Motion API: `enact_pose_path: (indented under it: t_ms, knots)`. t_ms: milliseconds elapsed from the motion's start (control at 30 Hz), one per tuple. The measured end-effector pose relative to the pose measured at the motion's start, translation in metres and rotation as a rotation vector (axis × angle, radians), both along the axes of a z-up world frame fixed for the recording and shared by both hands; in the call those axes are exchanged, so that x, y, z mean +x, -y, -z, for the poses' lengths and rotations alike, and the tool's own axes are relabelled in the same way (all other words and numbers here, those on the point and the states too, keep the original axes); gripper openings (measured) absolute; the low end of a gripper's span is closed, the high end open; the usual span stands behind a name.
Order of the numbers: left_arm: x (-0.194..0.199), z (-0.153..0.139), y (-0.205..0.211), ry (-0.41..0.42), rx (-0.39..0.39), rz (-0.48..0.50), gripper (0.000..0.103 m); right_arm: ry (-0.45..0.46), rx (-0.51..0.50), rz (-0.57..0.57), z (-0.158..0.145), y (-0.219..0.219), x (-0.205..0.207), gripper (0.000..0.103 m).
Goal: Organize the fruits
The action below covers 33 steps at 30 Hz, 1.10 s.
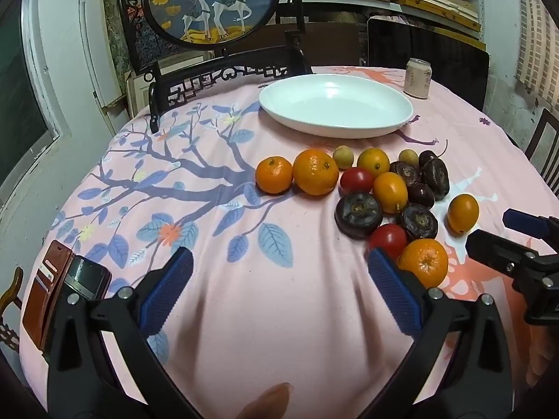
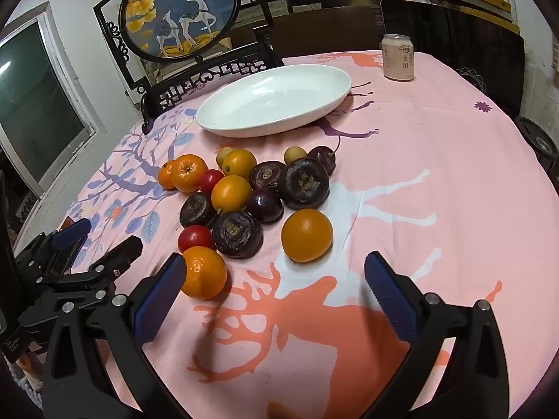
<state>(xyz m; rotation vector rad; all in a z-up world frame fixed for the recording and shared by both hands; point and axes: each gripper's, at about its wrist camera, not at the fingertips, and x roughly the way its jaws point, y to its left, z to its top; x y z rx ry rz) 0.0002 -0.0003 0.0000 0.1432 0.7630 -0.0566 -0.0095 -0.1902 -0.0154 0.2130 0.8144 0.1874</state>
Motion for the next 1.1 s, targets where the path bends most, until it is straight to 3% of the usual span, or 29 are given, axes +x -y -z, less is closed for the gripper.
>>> enact_pose_path:
  t_ms: [1100]
  knots:
    - [-0.005,-0.008,-0.005,0.039,-0.015,-0.005,0.101,0.042,0.008,-0.016,-0.009,-0.001,-0.011,0.102]
